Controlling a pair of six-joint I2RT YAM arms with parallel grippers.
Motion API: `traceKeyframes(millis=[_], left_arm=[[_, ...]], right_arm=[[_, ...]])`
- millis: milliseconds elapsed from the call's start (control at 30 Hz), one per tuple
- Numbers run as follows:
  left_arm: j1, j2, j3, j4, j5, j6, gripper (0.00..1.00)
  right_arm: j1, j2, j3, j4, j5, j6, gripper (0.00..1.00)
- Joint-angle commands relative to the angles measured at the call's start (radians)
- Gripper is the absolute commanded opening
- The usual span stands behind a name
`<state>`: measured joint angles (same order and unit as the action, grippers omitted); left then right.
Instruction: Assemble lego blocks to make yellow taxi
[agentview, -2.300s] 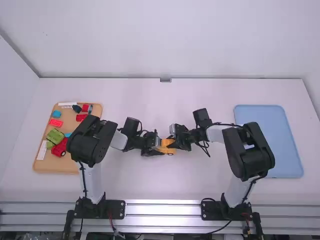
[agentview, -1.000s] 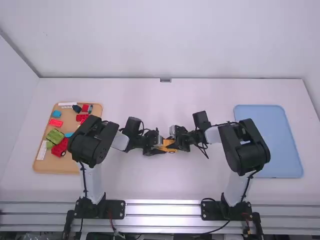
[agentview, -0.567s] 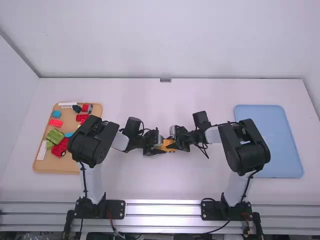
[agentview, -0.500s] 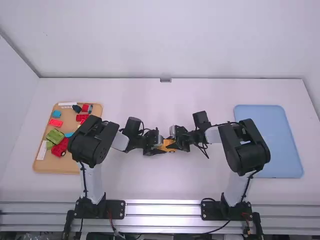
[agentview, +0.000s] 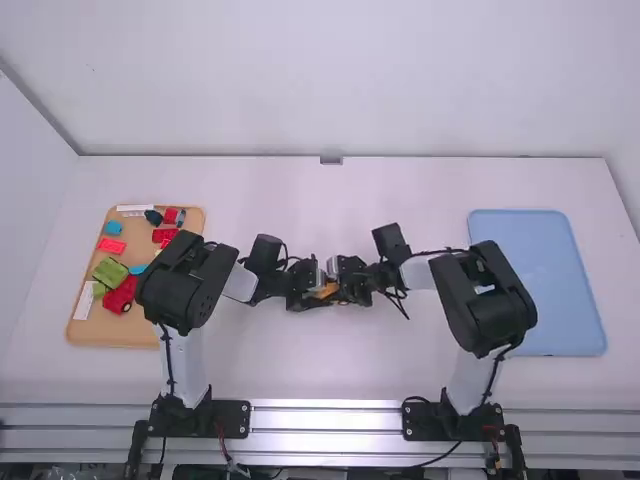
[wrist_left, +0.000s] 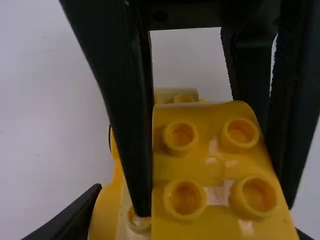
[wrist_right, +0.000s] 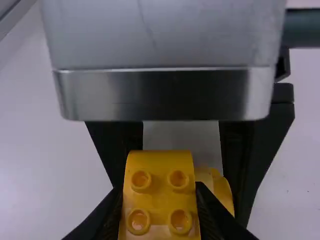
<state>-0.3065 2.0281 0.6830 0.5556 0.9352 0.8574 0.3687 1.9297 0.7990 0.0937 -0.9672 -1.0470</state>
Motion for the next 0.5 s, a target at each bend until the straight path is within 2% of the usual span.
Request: traceKeyframes(millis=[0, 33, 133, 333, 467], left_arm=[[-0.008, 0.018, -0.003, -0.001, 0.013, 0.022, 0.32], [-0.008, 0.018, -0.003, -0.002, 0.013, 0.022, 0.32], [-0.008, 0.018, -0.003, -0.001, 0.013, 0.022, 0.32], [-0.008, 0.018, -0.003, -0.001, 0.014, 0.022, 0.31], [-0.008, 0.018, -0.003, 0.002, 0.014, 0.022, 0.31]], right_arm=[[-0.034, 0.024, -0.012, -0.002, 0.026, 0.003, 0.0], [-0.055, 0.02, -0.013, 0.008, -0.08, -0.025, 0.0], [-0.089, 0.017, -0.013, 0.008, -0.185, -0.064, 0.0], [-0.105, 0.02, -0.015, 0.003, -0.131, -0.019, 0.0], [-0.07, 0.031, -0.016, 0.001, -0.074, -0.012, 0.0]])
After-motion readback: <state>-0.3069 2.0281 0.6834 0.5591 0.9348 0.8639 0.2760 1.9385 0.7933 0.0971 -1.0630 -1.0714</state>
